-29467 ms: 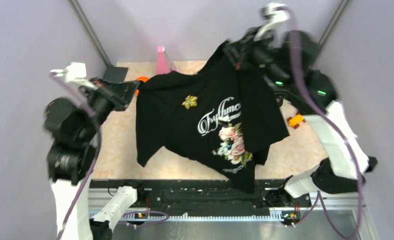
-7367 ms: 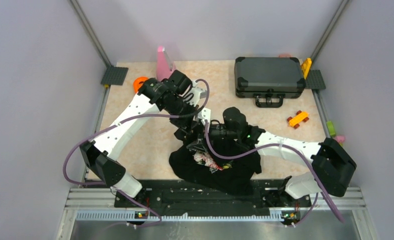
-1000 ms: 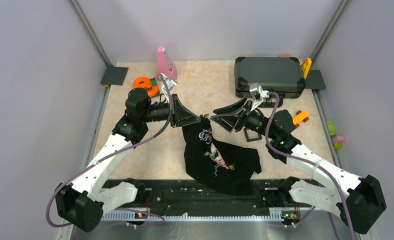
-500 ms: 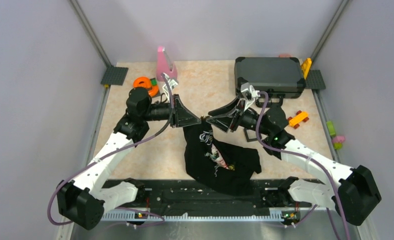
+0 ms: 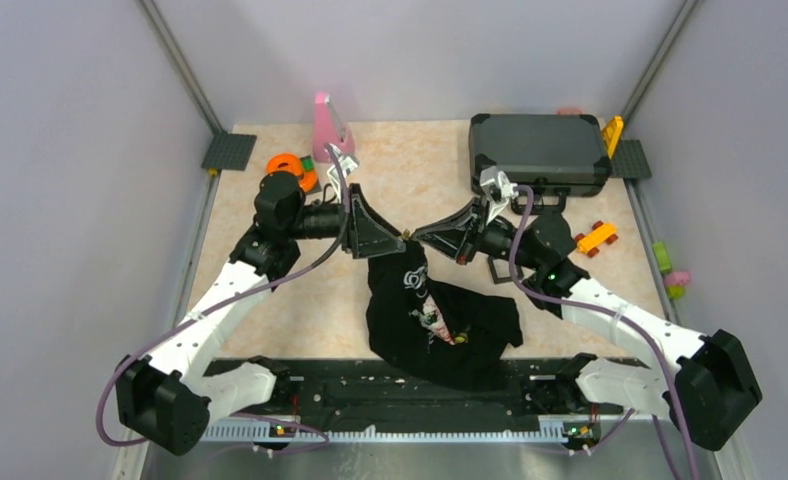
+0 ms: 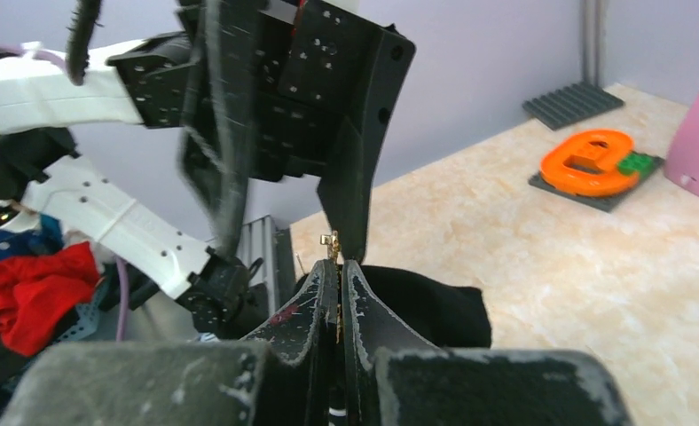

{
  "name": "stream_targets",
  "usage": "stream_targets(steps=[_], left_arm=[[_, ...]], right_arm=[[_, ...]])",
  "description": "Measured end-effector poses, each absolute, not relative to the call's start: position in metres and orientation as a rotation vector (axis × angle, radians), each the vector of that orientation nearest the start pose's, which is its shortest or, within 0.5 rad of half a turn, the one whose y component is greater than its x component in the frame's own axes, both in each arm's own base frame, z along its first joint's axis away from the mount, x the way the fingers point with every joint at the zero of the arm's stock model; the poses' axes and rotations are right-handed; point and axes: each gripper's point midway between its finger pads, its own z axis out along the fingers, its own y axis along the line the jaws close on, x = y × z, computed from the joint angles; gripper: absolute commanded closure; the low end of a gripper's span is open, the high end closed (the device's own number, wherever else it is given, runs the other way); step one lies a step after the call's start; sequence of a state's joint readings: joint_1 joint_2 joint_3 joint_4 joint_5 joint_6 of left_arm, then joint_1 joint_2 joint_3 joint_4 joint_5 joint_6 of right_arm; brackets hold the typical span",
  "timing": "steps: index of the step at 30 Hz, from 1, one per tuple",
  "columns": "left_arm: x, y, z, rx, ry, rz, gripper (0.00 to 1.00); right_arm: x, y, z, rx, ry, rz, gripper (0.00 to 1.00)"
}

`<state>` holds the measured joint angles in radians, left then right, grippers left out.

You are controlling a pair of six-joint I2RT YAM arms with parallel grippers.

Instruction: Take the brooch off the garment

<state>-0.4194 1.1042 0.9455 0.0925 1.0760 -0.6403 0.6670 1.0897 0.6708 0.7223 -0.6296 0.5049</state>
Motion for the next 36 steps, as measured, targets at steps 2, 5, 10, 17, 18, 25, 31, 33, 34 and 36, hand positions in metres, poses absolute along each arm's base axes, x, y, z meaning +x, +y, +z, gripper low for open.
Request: stream_targets(steps=[2,5,10,17,18,25,31,33,34,36], left_arm=[[0.196,-0.268,0.329,0.720,1.735,-1.615,0.07],[0.198,-0.267,0.322,0.705,1.724,-1.588,0.05],[0.202,-0.266,0.284,0.628,1.792,-1.558,0.05],[0.206,-0.280,0.255,0.596,1.840,-1.496,0.08],[0.207,-0.281,0.253,0.599,1.834,-1.494,0.11],[0.222,-0.291,0.228,0.574,1.859,-1.512,1.00],[0.222,-0.285,0.222,0.574,1.885,-1.457,1.00],[0.224,-0.280,0.223,0.555,1.912,-1.435,1.00],[0.226,-0.276,0.225,0.538,1.928,-1.418,1.00],[0.236,-0.264,0.232,0.485,1.954,-1.374,1.00]], right_arm=[[0.210,0.309,0.323,-0.673,1.322,1.328,1.00],[0.220,0.303,0.321,-0.629,1.345,1.258,1.00],[0.232,0.298,0.320,-0.591,1.371,1.184,1.00],[0.238,0.296,0.320,-0.580,1.376,1.141,1.00],[0.238,0.296,0.320,-0.580,1.377,1.141,1.00],[0.245,0.295,0.319,-0.567,1.405,1.110,1.00],[0.257,0.288,0.302,-0.551,1.469,1.013,1.00],[0.263,0.284,0.293,-0.562,1.492,0.948,1.00],[0.266,0.282,0.288,-0.568,1.498,0.917,1.00],[0.272,0.274,0.273,-0.575,1.523,0.837,1.00]])
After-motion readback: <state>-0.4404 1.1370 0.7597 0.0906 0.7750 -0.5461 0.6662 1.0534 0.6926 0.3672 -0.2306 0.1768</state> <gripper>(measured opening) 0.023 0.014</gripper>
